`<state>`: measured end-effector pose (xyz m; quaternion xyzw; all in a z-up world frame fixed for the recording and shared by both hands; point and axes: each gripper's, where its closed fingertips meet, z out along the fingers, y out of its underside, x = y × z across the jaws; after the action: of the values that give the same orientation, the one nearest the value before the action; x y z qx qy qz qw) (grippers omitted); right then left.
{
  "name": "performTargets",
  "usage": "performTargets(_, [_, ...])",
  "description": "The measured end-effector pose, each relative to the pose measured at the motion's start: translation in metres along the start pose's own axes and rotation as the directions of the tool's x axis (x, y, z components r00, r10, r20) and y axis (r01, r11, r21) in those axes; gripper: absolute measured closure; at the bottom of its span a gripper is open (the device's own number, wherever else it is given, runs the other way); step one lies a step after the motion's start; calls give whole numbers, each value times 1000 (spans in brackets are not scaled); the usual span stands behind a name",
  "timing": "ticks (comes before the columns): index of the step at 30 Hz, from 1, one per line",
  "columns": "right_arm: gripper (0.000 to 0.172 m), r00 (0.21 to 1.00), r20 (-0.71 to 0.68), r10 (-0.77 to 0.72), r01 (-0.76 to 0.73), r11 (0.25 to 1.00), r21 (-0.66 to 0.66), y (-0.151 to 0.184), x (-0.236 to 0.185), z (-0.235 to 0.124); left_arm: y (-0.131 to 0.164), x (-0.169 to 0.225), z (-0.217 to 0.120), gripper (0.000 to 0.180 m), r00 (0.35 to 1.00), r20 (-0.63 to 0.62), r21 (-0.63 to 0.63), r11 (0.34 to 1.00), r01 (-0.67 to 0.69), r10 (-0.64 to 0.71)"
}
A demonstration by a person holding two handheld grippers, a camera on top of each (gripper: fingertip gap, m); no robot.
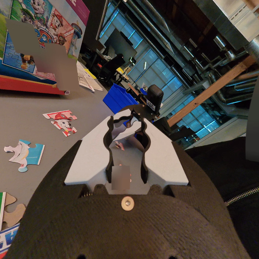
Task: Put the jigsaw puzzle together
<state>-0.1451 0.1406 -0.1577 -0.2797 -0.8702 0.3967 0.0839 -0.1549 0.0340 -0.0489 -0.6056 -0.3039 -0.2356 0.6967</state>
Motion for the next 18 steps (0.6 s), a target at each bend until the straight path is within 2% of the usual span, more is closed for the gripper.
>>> performTargets(6, [123,992,98,-85,93,992,-82,6,-5,29,1,-3,-1,144,1000,8,-1,1000,10,-10])
performTargets(10, [132,992,27,-123,125,984,-127,14,8,35,1,-8,0,144,1000,17,-7,1000,14,-13])
performTargets(12, [131,996,-12,-83,81,988,-131,16,15,32,0,-10,1,144,1000,19,-7,1000,20,-20])
performTargets(15, [132,990,-144,14,-35,989,-141,21,36,24,0,-14,2,144,999,17,-6,1000,31,-30])
performTargets(18, [133,931,-324,168,-207,974,-88,28,64,12,1,-17,4,144,999,13,-11,999,40,-40])
